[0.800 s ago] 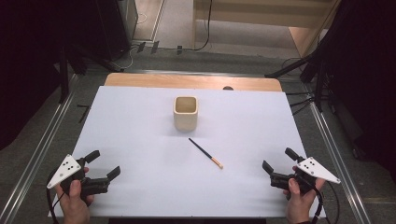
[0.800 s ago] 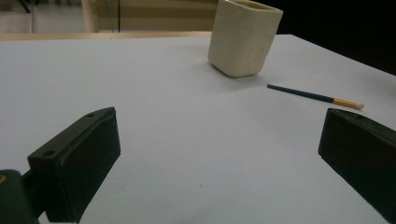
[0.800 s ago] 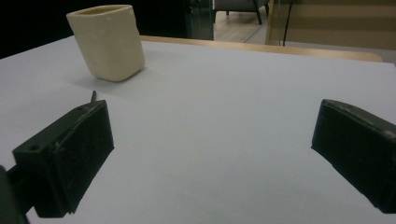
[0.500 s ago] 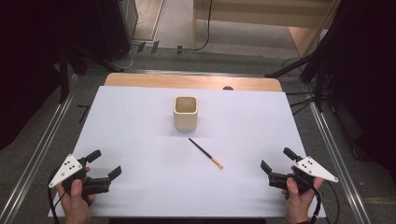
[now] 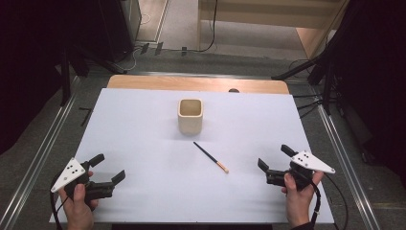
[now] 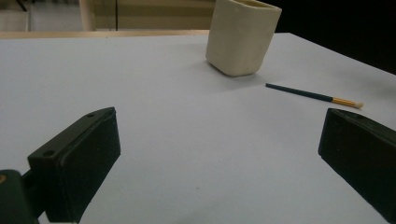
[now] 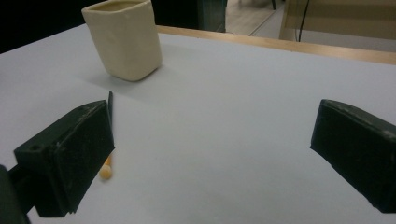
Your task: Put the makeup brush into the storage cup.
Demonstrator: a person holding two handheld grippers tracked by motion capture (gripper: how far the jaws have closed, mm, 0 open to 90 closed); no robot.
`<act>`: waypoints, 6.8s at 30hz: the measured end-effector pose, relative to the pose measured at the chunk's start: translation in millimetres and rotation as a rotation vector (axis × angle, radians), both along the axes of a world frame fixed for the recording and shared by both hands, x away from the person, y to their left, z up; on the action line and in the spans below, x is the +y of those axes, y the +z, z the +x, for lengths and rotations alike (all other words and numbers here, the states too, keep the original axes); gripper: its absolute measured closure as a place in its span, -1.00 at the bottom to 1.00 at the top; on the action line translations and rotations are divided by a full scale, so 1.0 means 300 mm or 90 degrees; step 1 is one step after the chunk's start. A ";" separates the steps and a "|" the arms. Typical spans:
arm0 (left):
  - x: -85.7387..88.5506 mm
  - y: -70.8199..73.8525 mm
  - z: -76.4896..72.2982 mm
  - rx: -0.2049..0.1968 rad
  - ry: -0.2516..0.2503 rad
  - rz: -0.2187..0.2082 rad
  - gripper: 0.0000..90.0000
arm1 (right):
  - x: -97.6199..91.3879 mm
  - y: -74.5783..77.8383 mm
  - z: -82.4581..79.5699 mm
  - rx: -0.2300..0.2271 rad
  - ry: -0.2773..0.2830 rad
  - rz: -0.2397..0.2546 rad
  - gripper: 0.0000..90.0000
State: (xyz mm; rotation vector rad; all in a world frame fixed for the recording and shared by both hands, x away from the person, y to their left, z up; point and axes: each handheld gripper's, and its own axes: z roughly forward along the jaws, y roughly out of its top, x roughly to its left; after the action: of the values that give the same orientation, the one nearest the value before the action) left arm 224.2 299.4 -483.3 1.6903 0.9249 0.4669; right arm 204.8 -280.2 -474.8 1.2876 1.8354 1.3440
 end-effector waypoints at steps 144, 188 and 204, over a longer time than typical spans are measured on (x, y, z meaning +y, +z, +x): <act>-0.252 0.051 0.090 -0.013 -0.031 0.039 -1.00 | 0.384 0.063 0.228 0.224 0.176 -0.174 0.89; -0.445 0.084 0.173 0.028 -0.288 0.041 -0.71 | 0.474 0.106 0.144 0.153 0.319 -0.168 0.89; -0.469 0.073 0.169 0.049 -0.343 0.053 -0.52 | 0.509 0.109 0.117 0.128 0.416 -0.182 0.89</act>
State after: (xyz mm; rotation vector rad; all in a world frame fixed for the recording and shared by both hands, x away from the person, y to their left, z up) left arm 275.0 158.7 -461.3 1.9545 0.4723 0.0791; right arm 239.9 -127.4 -442.0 0.7142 2.6205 1.2075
